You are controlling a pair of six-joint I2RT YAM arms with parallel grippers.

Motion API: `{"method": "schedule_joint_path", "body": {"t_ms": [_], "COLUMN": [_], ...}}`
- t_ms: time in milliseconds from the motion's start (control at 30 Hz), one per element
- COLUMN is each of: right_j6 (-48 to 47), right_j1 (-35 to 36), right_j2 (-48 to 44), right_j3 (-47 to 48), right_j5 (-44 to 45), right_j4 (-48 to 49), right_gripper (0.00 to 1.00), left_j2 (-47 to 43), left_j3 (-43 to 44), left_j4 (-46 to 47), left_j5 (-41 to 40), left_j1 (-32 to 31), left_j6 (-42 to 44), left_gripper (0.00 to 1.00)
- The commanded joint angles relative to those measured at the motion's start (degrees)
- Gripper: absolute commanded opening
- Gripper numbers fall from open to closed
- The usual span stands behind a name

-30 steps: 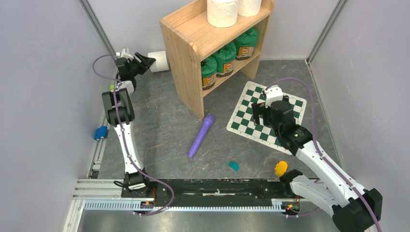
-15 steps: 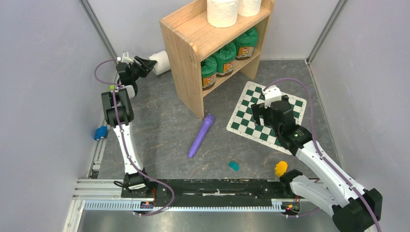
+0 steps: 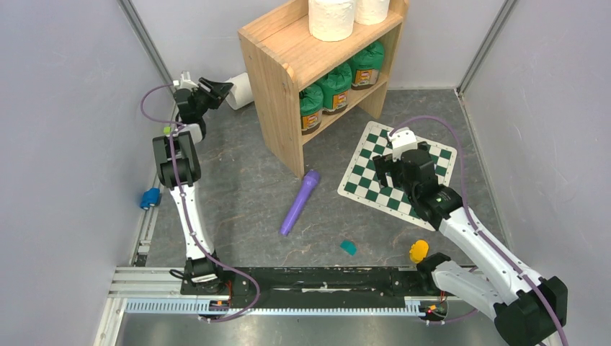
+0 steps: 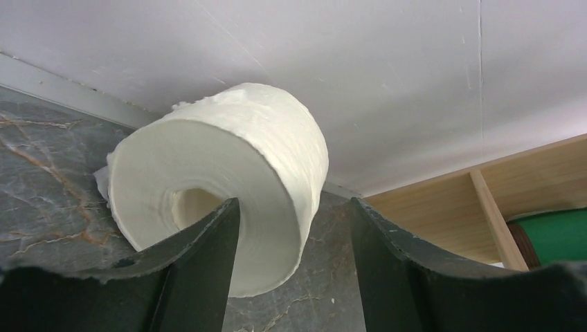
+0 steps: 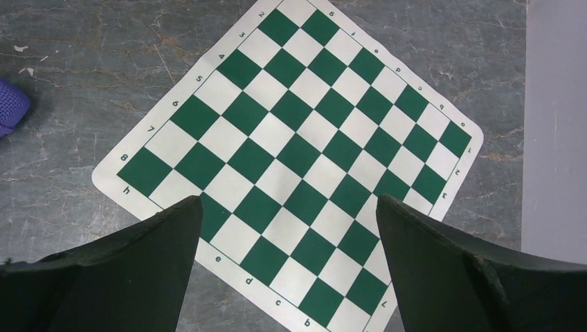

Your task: Place and organize the paper towels onto the shelf

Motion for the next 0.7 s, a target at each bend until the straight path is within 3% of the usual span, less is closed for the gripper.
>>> {"method": "schedule_joint_path", "body": {"t_ms": [0,500,667], "right_j6": [-0.6,0.2,0.6], "right_j1": [0.0,0.0,0.0], "right_j2": [0.3,-0.4,-0.4], "right_j3": [2.6,2.3,2.2], "right_j5": [1.3,0.8,0.9], "right_j4": [1.5,1.5,1.5], "right_gripper": [0.98,0.98,0.98], "left_j2": [0.8,2.0,3.5], "left_j3": [2.9,1.5,2.3], "left_j4": [3.2,-3.9,-1.9], "left_j5": [-0.9,-4.1,-4.2], "left_j1": [-0.7,-1.4,-1.8], "left_j6": [-3.3,-4.5,-7.7], "left_gripper": [0.64,0.76,0.77]}}
